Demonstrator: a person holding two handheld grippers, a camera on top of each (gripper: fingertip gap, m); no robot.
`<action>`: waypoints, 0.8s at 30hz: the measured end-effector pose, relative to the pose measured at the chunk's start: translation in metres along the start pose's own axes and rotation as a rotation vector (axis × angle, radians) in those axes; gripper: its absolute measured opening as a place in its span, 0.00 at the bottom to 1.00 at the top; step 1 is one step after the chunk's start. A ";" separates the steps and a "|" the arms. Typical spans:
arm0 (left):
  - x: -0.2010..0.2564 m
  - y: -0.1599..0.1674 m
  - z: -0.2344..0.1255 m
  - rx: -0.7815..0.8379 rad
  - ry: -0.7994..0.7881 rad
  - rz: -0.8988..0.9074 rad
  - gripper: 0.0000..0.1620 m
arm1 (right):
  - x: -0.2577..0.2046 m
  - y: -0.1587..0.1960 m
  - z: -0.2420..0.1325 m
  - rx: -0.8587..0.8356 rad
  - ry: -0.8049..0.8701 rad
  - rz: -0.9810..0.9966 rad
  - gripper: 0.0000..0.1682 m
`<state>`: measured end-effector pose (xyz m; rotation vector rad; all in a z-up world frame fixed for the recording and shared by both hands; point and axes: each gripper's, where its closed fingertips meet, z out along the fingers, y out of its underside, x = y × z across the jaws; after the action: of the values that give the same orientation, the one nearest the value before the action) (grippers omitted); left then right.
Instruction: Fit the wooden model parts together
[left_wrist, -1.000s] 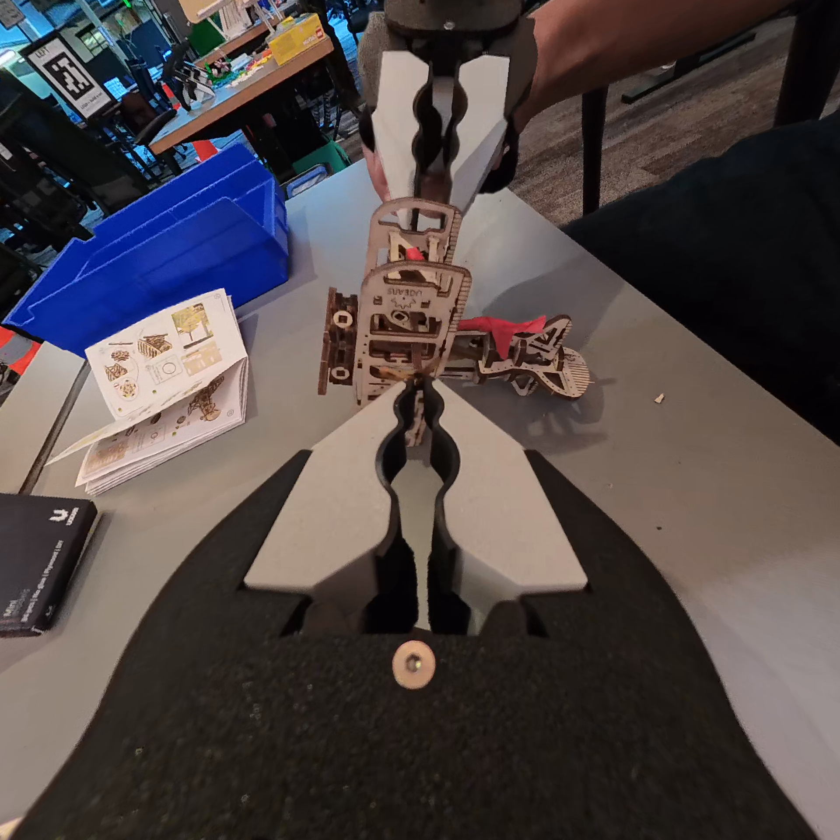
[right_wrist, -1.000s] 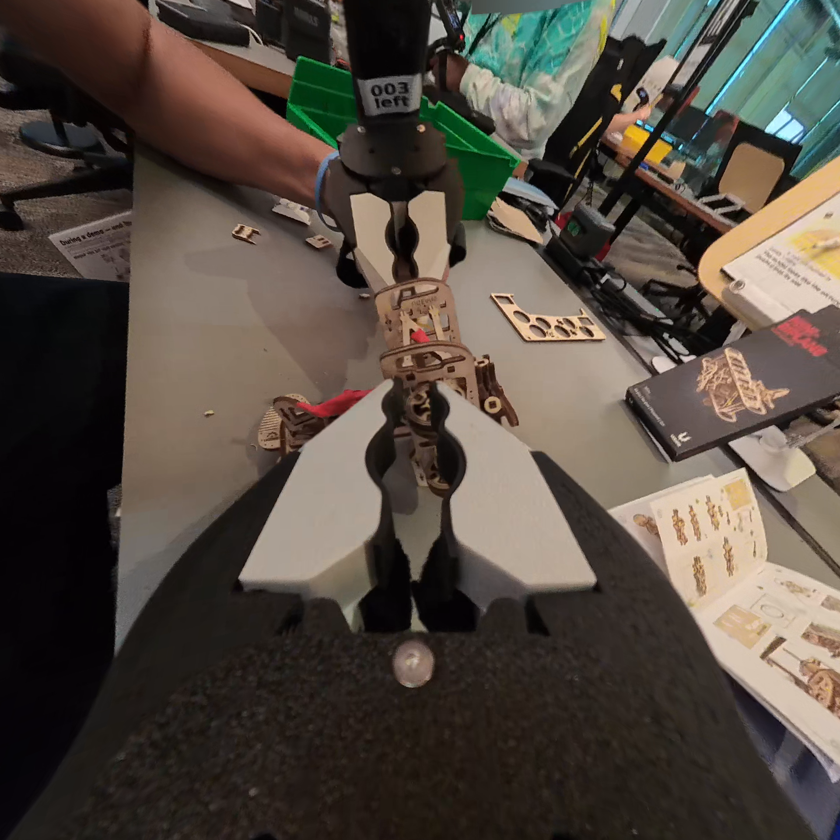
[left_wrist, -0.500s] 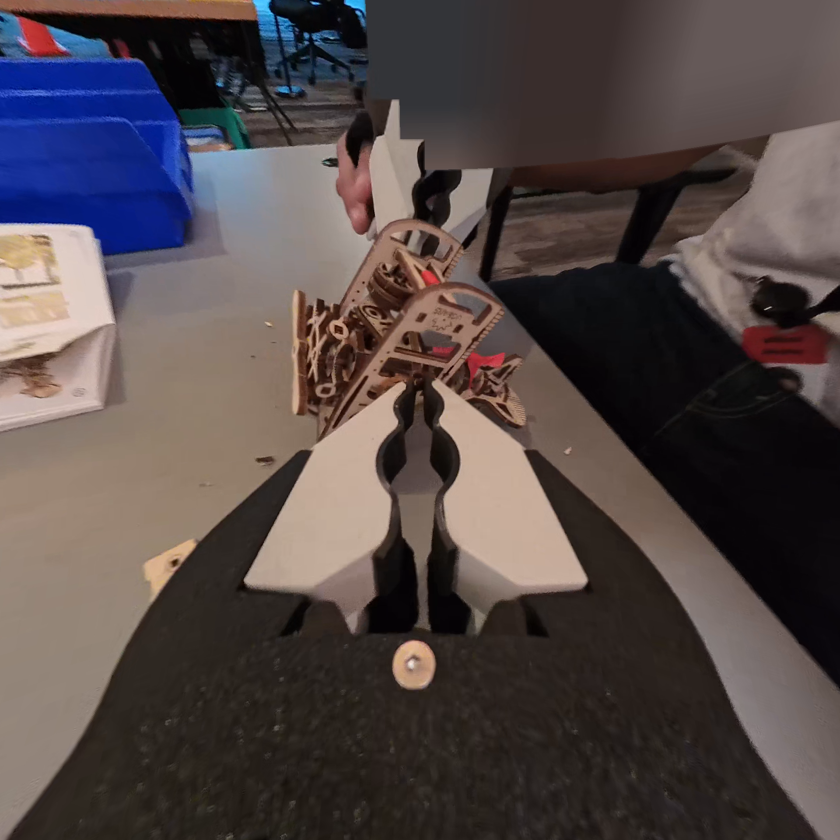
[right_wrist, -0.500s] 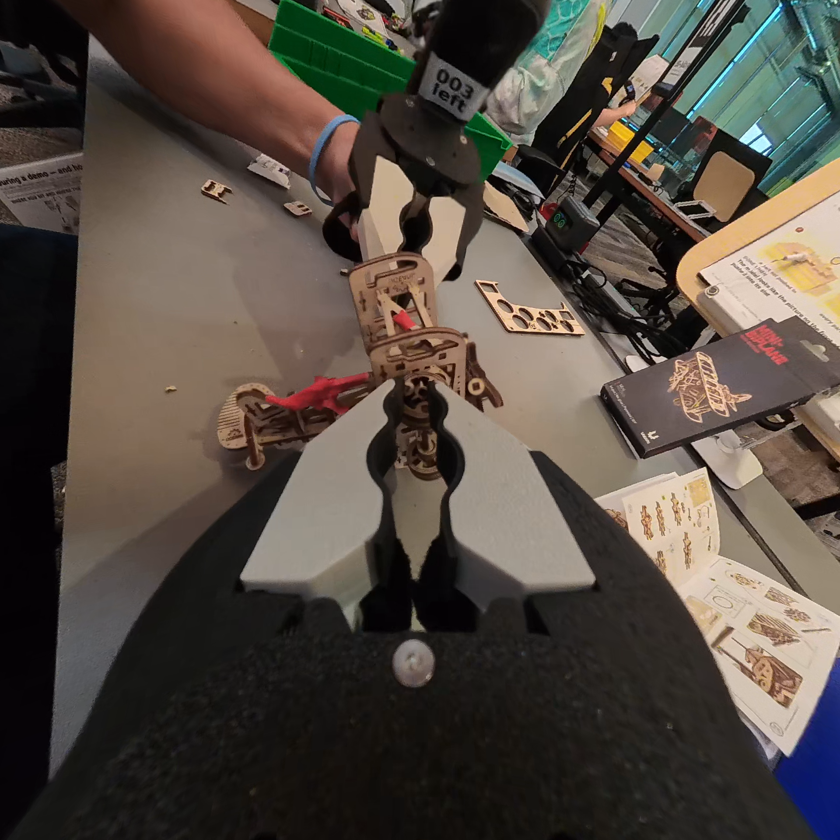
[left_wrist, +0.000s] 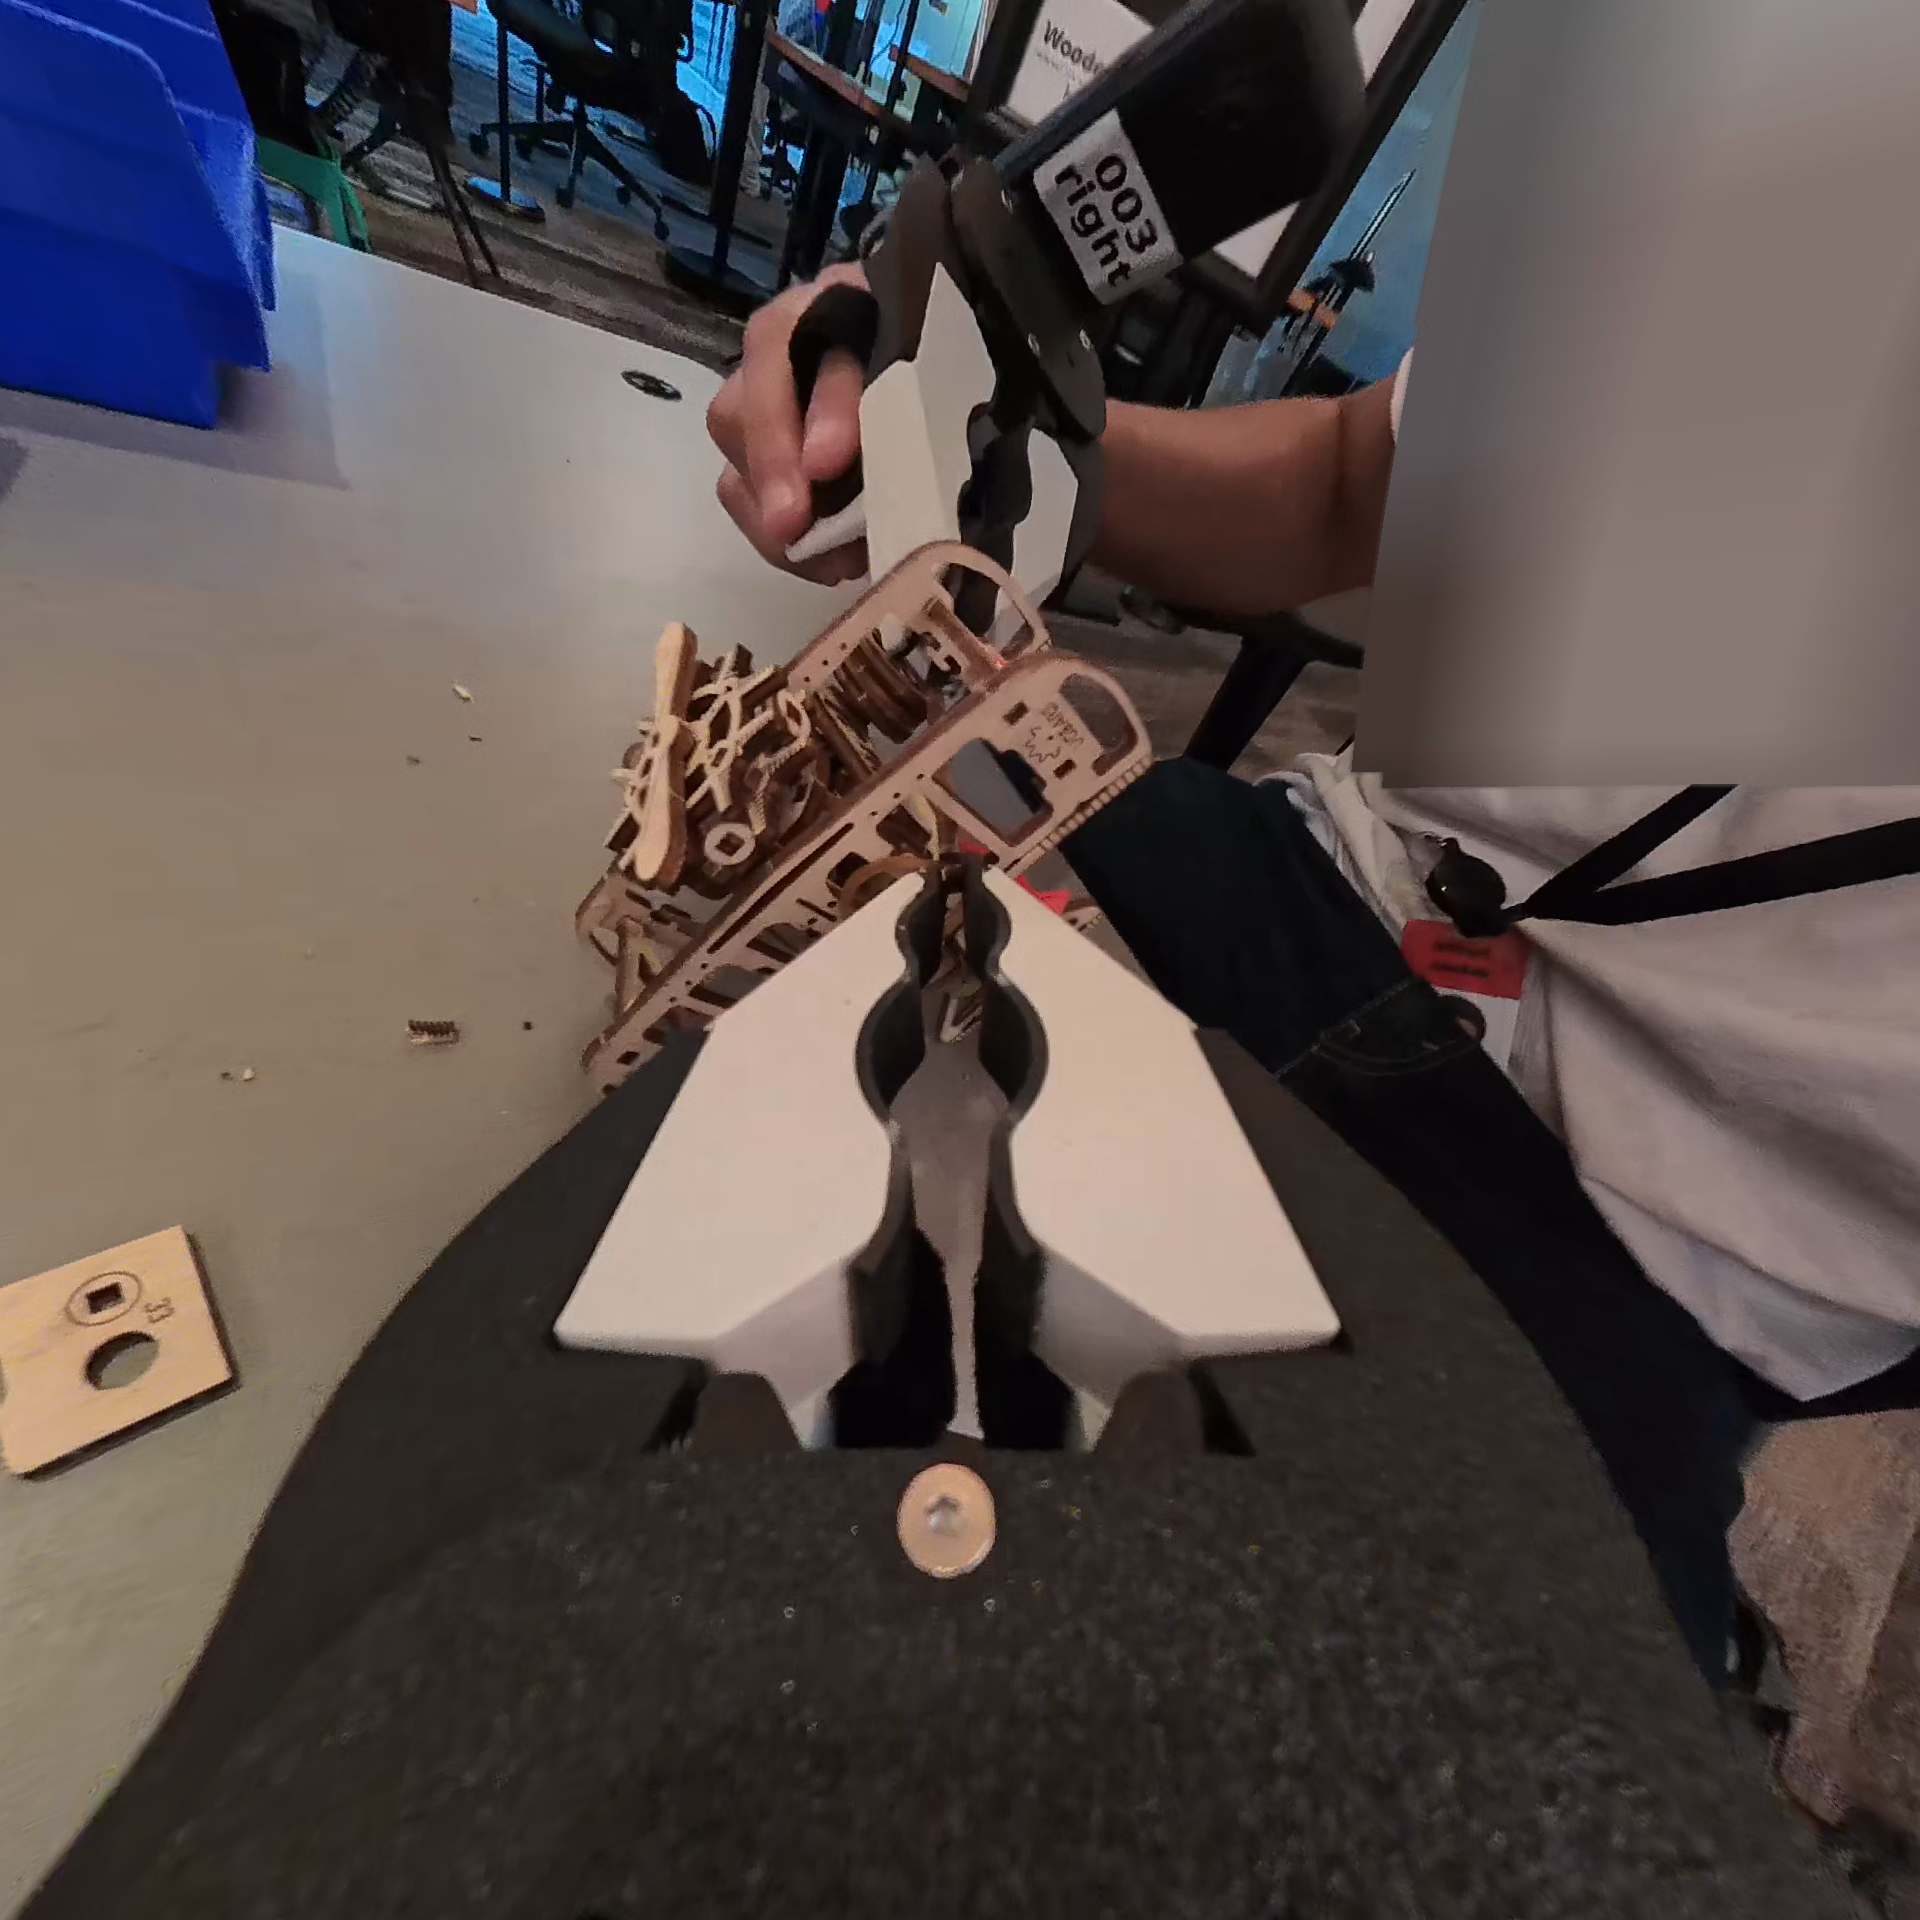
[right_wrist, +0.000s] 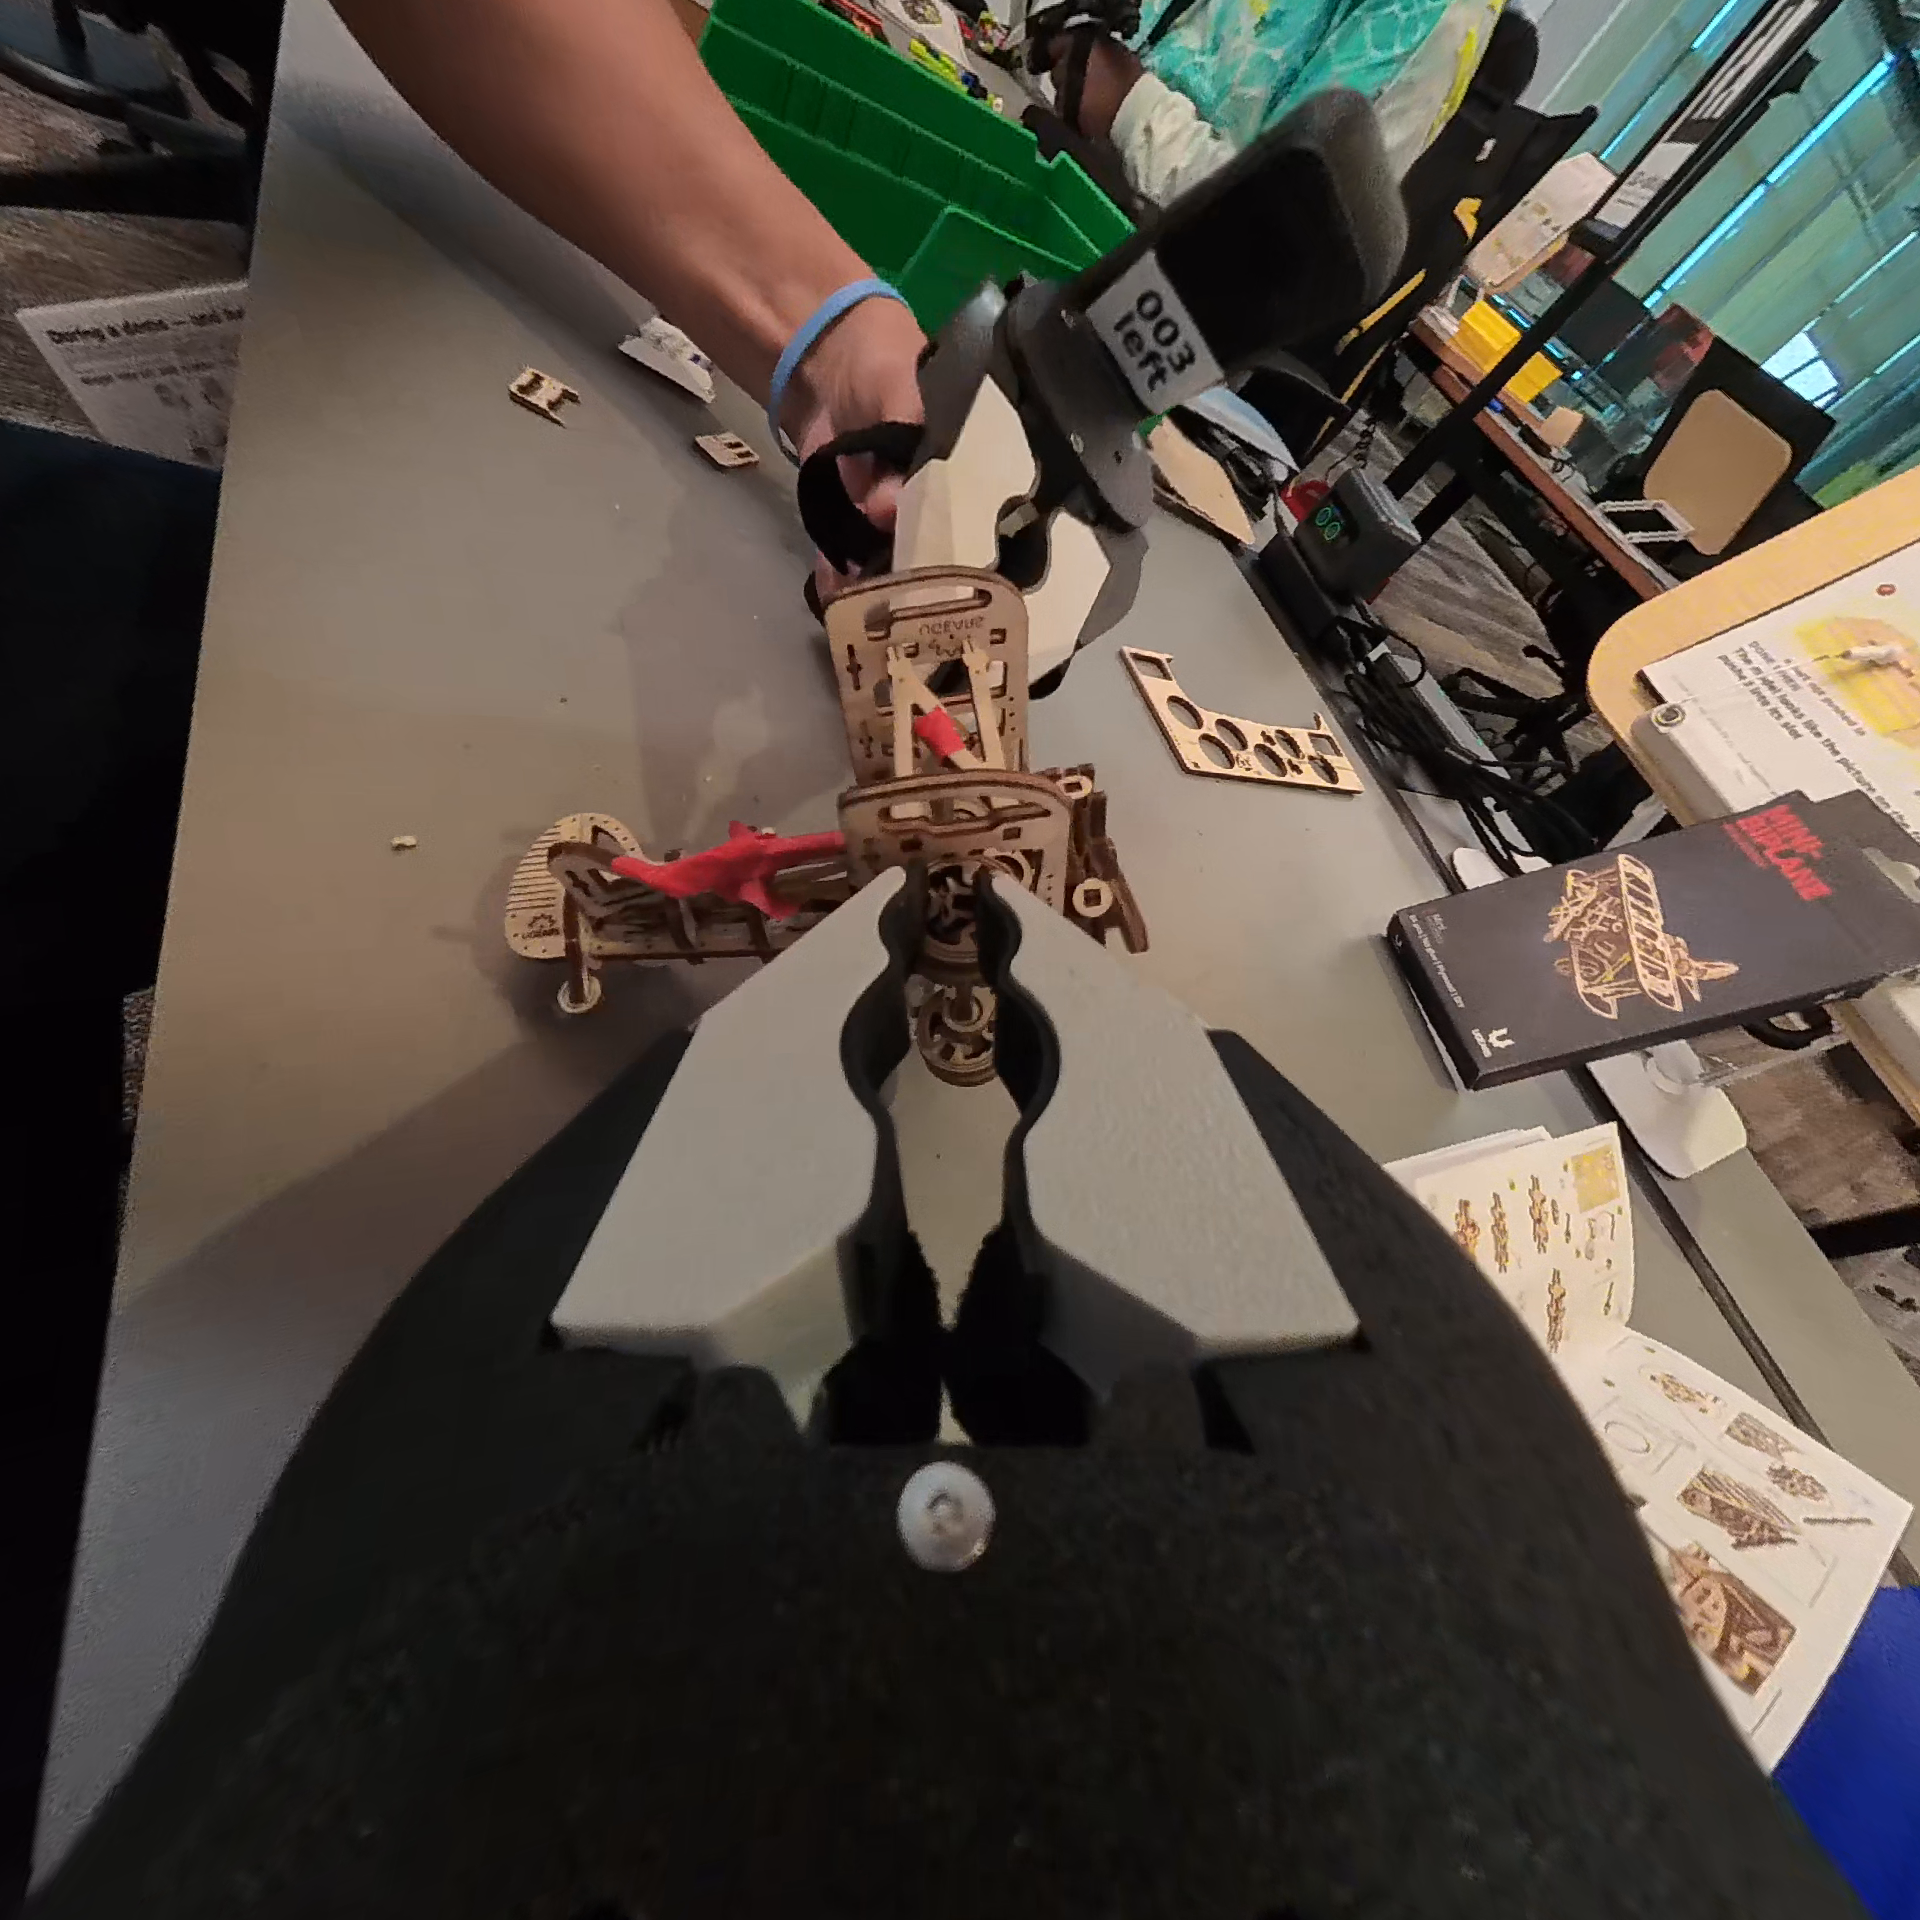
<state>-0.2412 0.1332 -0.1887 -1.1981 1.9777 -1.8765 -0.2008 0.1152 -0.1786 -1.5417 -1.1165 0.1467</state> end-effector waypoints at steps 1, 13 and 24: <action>0.001 0.000 0.000 0.007 0.007 -0.013 0.01 | 0.000 0.000 0.000 0.000 -0.007 -0.004 0.04; 0.004 -0.003 0.003 0.029 0.073 -0.133 0.01 | -0.001 0.001 0.000 0.010 -0.024 -0.014 0.03; 0.007 -0.003 0.002 -0.036 -0.060 -0.004 0.06 | 0.001 0.005 0.001 -0.011 -0.016 -0.010 0.03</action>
<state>-0.2432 0.1279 -0.1834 -1.2536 1.9866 -1.7926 -0.1980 0.1172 -0.1827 -1.5468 -1.1391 0.1471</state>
